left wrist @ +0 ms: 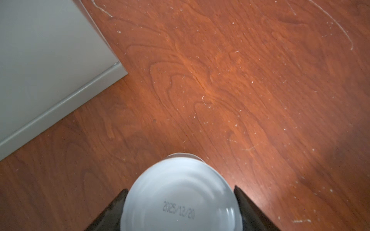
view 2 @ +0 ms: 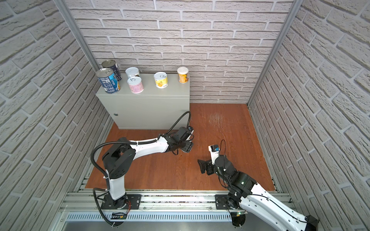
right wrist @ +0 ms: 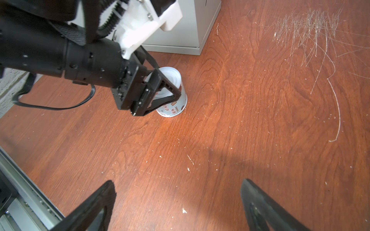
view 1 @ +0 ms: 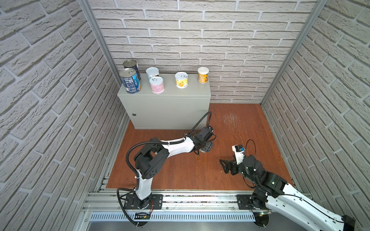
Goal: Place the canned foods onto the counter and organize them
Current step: 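Close the left gripper on the white-lidded can and lift it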
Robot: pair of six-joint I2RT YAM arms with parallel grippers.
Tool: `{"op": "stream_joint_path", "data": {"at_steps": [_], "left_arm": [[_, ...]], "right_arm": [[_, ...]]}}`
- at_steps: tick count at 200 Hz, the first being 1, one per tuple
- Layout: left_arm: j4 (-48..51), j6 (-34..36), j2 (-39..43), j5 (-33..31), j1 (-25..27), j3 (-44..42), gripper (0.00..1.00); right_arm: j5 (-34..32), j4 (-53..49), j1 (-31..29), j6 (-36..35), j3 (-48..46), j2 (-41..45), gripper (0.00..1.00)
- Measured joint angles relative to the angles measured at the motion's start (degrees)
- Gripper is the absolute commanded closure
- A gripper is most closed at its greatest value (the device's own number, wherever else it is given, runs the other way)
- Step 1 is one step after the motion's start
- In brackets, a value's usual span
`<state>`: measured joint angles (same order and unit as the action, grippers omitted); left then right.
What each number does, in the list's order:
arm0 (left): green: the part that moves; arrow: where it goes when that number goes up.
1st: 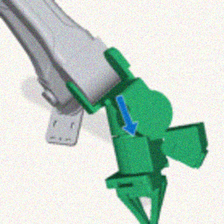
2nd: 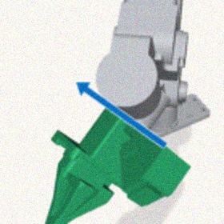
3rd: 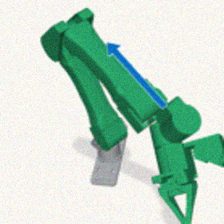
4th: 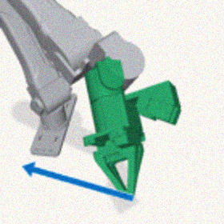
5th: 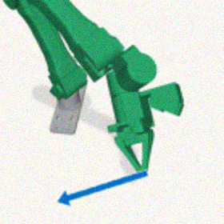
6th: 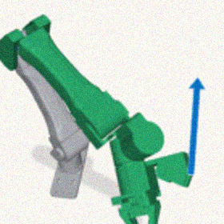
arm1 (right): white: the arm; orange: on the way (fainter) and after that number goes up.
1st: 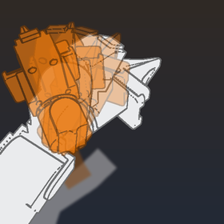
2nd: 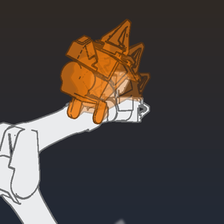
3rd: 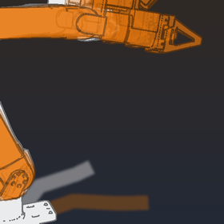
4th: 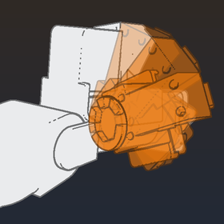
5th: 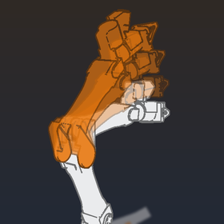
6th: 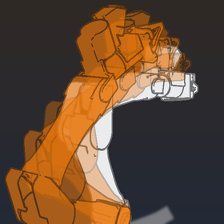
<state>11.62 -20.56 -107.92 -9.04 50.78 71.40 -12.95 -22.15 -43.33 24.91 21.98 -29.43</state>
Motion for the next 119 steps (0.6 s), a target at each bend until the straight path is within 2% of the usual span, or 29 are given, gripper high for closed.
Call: {"op": "stream_joint_path", "data": {"at_steps": [51, 74, 119], "left_arm": [[1.5, -2.7, 6.7, 3.5, -5.8, -5.5, 0.46], [1.9, -3.8, 11.4, 5.5, -7.7, -8.0, 0.49], [2.1, -6.6, 20.5, 9.6, -10.7, -14.3, 0.50]], "right_arm": [[1.9, 4.1, 0.0, -1.8, 1.1, -6.8, 0.02], [3.5, 6.1, 0.0, -3.0, 2.3, -9.9, 0.02], [5.8, 10.6, 0.0, -4.9, 4.0, -16.0, 0.03]]}}
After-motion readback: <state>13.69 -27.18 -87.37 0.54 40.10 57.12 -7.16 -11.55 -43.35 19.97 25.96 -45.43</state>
